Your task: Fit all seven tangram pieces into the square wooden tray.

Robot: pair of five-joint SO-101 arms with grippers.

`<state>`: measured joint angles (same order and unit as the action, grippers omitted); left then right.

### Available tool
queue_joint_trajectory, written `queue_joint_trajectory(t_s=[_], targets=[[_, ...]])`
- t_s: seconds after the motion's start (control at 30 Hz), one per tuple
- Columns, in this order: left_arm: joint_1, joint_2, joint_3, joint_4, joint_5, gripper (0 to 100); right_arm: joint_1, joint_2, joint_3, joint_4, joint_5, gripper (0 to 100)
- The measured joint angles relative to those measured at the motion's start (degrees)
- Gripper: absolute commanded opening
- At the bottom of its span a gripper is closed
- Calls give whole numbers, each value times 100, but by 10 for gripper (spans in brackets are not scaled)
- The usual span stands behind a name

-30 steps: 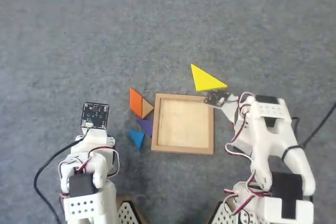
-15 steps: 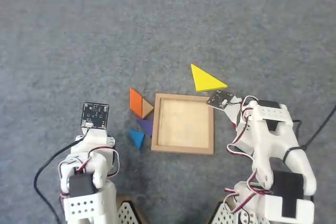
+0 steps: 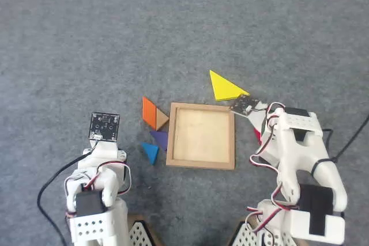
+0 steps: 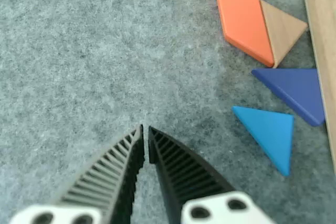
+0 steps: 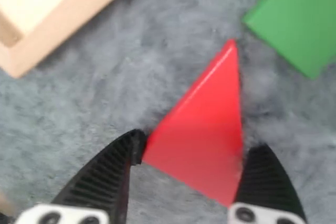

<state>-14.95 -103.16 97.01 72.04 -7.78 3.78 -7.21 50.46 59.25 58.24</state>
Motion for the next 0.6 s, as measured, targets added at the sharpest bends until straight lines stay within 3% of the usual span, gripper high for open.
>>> queue_joint_trajectory(t_s=[0.33, 0.6], targets=[[0, 0, 0, 0, 0, 15, -141, 0, -431, 527, -1257, 165], [0, 0, 0, 0, 0, 15, -1459, -905, -1020, 1741, -2629, 165]])
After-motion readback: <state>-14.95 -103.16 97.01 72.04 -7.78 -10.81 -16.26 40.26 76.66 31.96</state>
